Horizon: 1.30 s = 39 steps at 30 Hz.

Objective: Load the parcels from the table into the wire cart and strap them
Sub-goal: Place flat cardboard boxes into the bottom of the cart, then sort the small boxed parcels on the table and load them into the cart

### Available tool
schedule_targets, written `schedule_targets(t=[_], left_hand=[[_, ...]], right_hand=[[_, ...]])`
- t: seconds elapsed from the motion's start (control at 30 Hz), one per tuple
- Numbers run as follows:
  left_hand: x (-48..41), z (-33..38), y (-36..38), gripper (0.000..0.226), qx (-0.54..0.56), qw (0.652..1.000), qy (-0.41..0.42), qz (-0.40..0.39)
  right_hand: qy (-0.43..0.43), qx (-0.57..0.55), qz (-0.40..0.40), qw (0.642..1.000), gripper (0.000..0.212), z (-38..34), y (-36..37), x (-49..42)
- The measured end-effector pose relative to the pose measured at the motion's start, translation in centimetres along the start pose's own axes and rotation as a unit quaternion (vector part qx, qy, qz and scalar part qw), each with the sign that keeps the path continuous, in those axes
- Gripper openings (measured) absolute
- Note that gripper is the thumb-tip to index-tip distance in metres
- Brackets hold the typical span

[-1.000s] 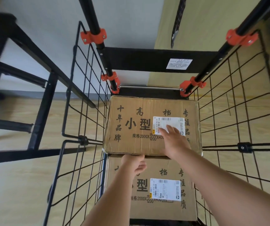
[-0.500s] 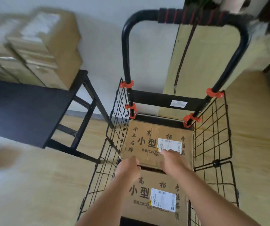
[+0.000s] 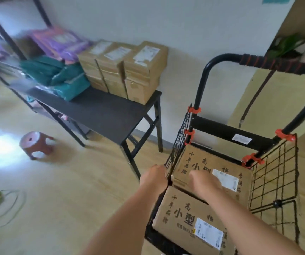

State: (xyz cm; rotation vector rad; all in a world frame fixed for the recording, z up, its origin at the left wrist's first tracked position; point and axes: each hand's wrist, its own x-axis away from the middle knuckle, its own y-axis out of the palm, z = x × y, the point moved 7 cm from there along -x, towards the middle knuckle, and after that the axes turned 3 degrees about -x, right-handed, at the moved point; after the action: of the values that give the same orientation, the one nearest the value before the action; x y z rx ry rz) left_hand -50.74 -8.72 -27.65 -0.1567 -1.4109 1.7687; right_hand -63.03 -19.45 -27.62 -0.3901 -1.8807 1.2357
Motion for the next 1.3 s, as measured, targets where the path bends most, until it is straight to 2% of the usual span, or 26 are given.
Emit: schedule_targets(t=[0.3,0.63,0.77,0.9,1.03,1.3], left_hand=[[2.7,-12.7,-5.7,0.032,0.055,0.997,-0.052,0.01],[5.7,-27.3,-9.6,0.035,0.106,0.992,-0.069,0.008],[7.0,-32.7,-10.3,0.036,0.117,0.991,-0.066,-0.013],[7.9,-37.3,-11.2,0.036,0.119,0.989,-0.086,-0.015],[7.3,-38.4,-12.1,0.038,0.117,0.99,-0.078,-0.011],[4.3,-34.7,-14.7,0.039,0.107,0.994,-0.025,-0.003]], right_hand=[[-0.047,-0.029,0.048,0.997,0.011,-12.6,-1.2,1.2],[-0.07,0.018,0.032,0.997,0.013,-27.2,3.2,3.9],[-0.077,0.0,0.03,0.997,0.009,-32.9,5.0,5.1],[-0.081,-0.023,0.033,0.996,0.015,-36.9,6.2,6.4],[-0.066,-0.036,0.048,0.996,0.016,-38.1,5.2,7.0],[-0.028,-0.113,0.094,0.989,0.017,-38.0,0.7,5.2]])
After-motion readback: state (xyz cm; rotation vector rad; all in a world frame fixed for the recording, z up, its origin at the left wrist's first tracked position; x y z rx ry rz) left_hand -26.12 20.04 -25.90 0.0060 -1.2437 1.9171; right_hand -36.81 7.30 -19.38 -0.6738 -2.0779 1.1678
